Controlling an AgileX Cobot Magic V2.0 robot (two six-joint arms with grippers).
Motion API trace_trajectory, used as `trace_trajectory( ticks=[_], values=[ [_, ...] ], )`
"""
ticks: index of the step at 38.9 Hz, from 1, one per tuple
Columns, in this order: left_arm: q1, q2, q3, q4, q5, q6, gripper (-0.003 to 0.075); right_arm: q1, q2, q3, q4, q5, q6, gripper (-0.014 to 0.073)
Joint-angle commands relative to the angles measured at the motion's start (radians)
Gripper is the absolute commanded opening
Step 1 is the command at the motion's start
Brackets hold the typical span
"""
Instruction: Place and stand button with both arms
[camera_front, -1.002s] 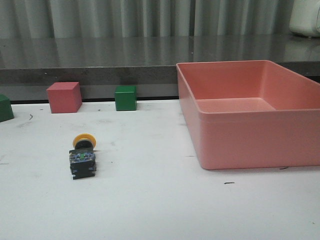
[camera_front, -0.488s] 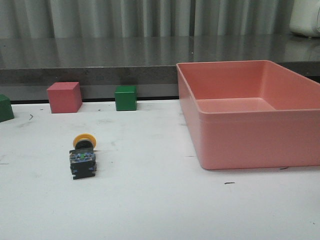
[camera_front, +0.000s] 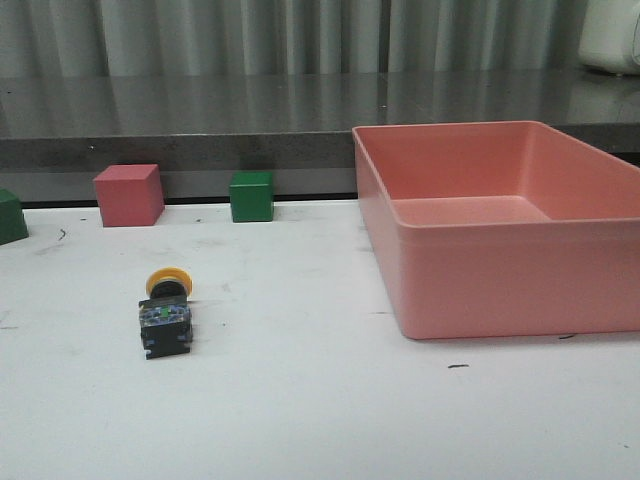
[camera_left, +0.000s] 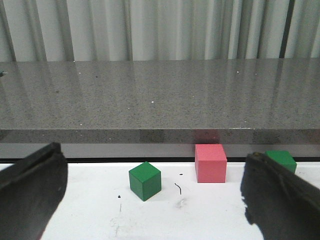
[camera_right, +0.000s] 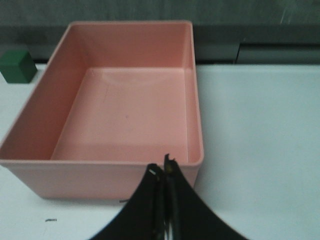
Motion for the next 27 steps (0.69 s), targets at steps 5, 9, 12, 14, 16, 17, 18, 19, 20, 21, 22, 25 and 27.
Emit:
trace_trajectory(
  ticks=[5,9,12,14,16,17,18,19,20,21,22,25,27],
  values=[
    [0.001,0.012,-0.037,-0.001,-0.076,-0.011,0.0673,-0.005,-0.179,0.064,-0.008,-0.179,-0.013,-0.0071],
    [0.001,0.012,-0.037,-0.001,-0.076,-0.011,0.0673,-0.005,-0.222,0.067,-0.008,-0.179,-0.013,-0.0071],
    [0.001,0.012,-0.037,-0.001,-0.076,-0.011,0.0673,-0.005,-0.227,0.067,-0.008,-0.179,-0.013,-0.0071],
    [0.001,0.012,-0.037,-0.001,-0.076,-0.011,0.0673,-0.005,-0.227,0.067,-0.008,-0.174,-0.013,-0.0071],
    [0.001,0.012,-0.037,-0.001,-0.076,-0.011,0.0673,-0.005,-0.227,0.067,-0.008,-0.174,-0.013,-0.0071],
    [0.001,0.012,-0.037,-0.001,-0.076,-0.011,0.0673,-0.005,-0.227,0.067,-0.008,-0.174,-0.013,-0.0071],
    [0.001,0.012,-0.037,-0.001,-0.076,-0.011,0.0673,-0.005,-0.227,0.067,-0.008,-0.174,-0.013,-0.0071],
    [0.001,0.012,-0.037,-0.001,-0.076,-0.011,0.0673,-0.005,-0.227,0.067,-0.008,-0.174,-0.013,-0.0071],
    [0.001,0.012,-0.037,-0.001,-0.076,-0.011,0.0673,-0.005,-0.227,0.067,-0.008,-0.174,-0.013,-0.0071],
    [0.001,0.012,-0.037,-0.001,-0.076,-0.011,0.0673,-0.005,-0.227,0.067,-0.008,-0.174,-0.013,-0.0071],
    [0.001,0.012,-0.037,-0.001,-0.076,-0.011,0.0673,-0.005,-0.227,0.067,-0.008,-0.174,-0.013,-0.0071],
    [0.001,0.012,-0.037,-0.003,-0.087,-0.011,0.0673,-0.005,-0.227,0.067,-0.008,-0.174,-0.013,-0.0071],
    [0.001,0.012,-0.037,-0.018,-0.094,-0.011,0.0673,-0.005,-0.227,0.067,-0.008,-0.174,-0.013,-0.0071]
  ],
)
